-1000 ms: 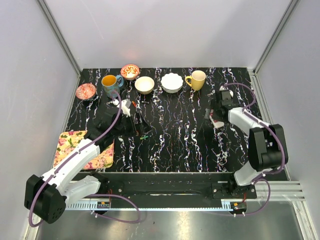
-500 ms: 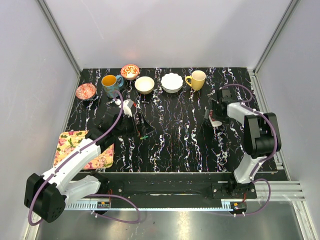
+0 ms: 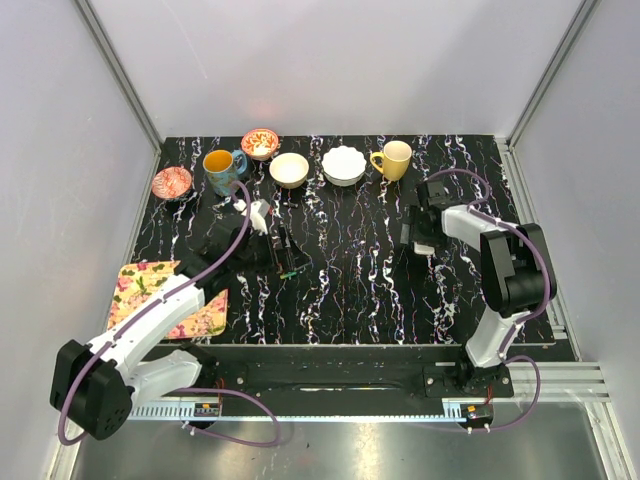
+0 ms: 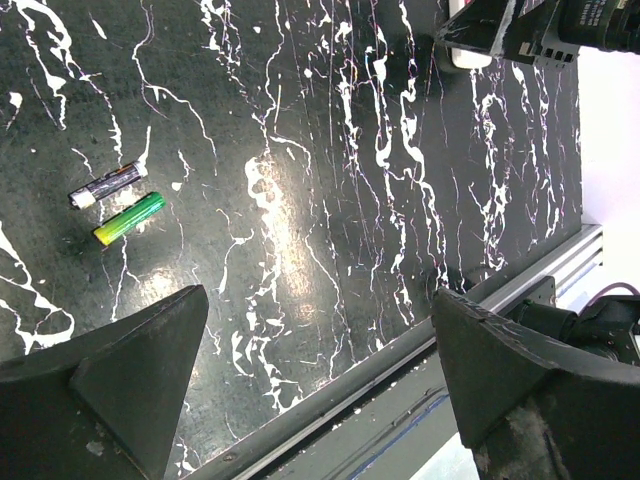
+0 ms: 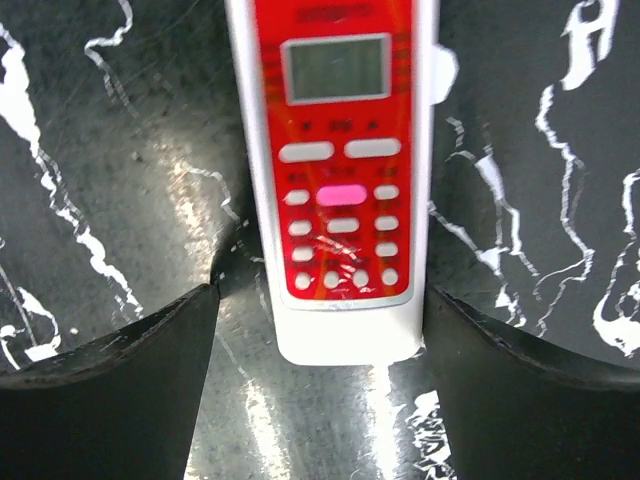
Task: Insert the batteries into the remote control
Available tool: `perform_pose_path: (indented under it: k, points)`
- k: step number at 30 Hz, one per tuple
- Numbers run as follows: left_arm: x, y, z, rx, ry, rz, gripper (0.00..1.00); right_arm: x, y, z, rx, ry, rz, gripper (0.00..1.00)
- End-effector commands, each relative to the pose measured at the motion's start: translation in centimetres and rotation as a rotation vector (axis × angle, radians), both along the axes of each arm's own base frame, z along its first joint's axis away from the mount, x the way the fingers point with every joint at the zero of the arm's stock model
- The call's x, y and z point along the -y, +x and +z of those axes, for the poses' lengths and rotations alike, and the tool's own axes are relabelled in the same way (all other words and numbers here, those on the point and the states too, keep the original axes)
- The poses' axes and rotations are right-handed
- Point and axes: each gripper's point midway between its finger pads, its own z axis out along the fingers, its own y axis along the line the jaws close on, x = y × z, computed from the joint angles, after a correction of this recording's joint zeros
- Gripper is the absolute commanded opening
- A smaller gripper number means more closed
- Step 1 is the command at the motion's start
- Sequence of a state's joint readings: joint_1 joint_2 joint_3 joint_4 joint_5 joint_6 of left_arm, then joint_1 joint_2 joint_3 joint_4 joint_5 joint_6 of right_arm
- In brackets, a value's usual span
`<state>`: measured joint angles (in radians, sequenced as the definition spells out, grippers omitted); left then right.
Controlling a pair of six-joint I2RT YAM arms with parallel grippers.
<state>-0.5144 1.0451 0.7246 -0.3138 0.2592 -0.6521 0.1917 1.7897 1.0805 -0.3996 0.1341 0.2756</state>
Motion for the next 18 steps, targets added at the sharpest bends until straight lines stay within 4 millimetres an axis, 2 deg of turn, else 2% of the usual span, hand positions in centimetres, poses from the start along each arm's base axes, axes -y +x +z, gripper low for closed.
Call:
perform_pose_path:
  k: [1, 6, 10, 14, 17, 18]
  points:
    - [1.0, 0.3, 1.0, 0.035, -0.041, -0.021, 0.99, -1.4, 0.2, 1.9, 0.023, -0.008, 0.014, 0.87]
    - [1.1, -0.1, 0.9, 0.036, -0.039, -0.024, 0.99, -0.7, 0.4, 0.8, -0.019, -0.06, 0.0, 0.84]
    - [0.9, -0.1, 1.1, 0.042, -0.035, -0.017, 0.99, -0.6, 0.3, 0.2, -0.03, -0.058, -0.028, 0.76]
    - [0.8, -0.2, 0.8, 0.036, -0.031, -0.013, 0.99, -0.8, 0.3, -0.2, -0.043, -0.049, -0.039, 0.64]
    - [0.8, -0.2, 0.8, 0.034, -0.032, -0.014, 0.99, -1.0, 0.2, -0.5, -0.052, -0.036, -0.038, 0.48]
    - [0.9, -0.3, 0.8, 0.033, -0.033, -0.017, 0.99, -1.0, 0.1, -0.5, -0.054, -0.035, -0.038, 0.39]
